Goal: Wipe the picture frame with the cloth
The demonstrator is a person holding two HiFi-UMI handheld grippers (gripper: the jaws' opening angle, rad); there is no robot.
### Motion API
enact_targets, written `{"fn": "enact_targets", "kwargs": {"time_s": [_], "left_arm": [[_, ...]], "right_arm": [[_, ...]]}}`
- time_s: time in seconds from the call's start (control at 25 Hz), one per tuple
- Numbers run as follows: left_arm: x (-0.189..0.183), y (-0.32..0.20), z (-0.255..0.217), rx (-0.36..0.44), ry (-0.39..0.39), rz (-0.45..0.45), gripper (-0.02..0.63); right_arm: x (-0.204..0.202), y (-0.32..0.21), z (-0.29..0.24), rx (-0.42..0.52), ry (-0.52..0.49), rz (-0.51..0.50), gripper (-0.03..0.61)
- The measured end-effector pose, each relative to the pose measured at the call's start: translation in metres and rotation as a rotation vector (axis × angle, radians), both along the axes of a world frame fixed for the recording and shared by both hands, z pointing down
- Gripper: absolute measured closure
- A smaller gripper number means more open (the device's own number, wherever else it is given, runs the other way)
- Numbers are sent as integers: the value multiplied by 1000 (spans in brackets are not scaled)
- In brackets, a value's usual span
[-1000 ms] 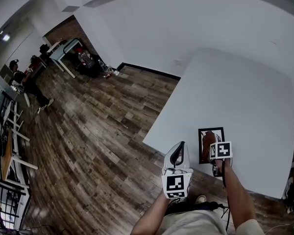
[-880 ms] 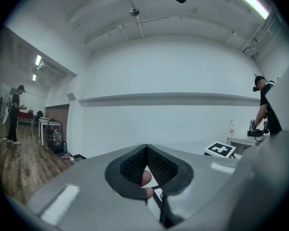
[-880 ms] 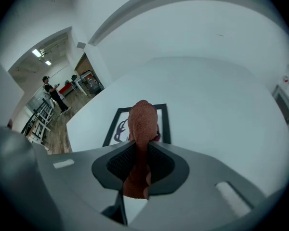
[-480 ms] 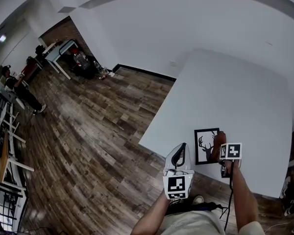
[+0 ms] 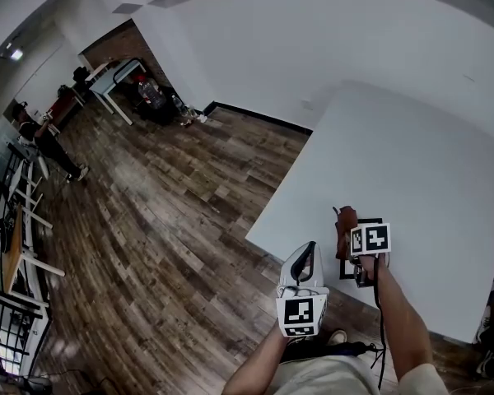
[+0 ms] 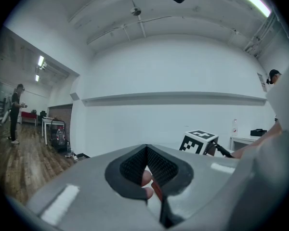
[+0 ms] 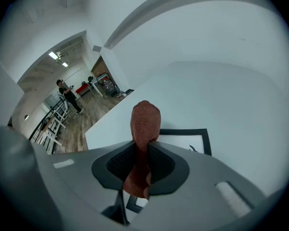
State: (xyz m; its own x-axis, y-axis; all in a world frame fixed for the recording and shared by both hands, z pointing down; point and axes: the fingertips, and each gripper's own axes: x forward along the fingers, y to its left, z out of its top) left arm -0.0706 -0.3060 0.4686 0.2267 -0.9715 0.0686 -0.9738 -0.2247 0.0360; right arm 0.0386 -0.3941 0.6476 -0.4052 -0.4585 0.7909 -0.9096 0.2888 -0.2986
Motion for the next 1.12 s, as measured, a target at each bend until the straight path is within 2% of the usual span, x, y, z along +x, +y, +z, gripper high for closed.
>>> {"fn": "enact_targets", "kwargs": {"time_s": [0.12,0.28,0.4,0.76,1.12], "left_arm": [[-6,-1,2,-1,-9,-15,614],[-8,-3,11,-13,-11,-21,614],[-7,-4,16,-22,-13,-17,614],[5,-10,16,-25,-10,14,614],[16,-13,11,-12,-17,43,614]], "right_arm": [[-7,-5,19,-38,22,-8,485],[3,-9,42,-63,48,31,485],[24,-11,48,-67,61,67,485],[131,-12,47,-67,98,267,483],[150,-6,44,-55,103,314,483]]}}
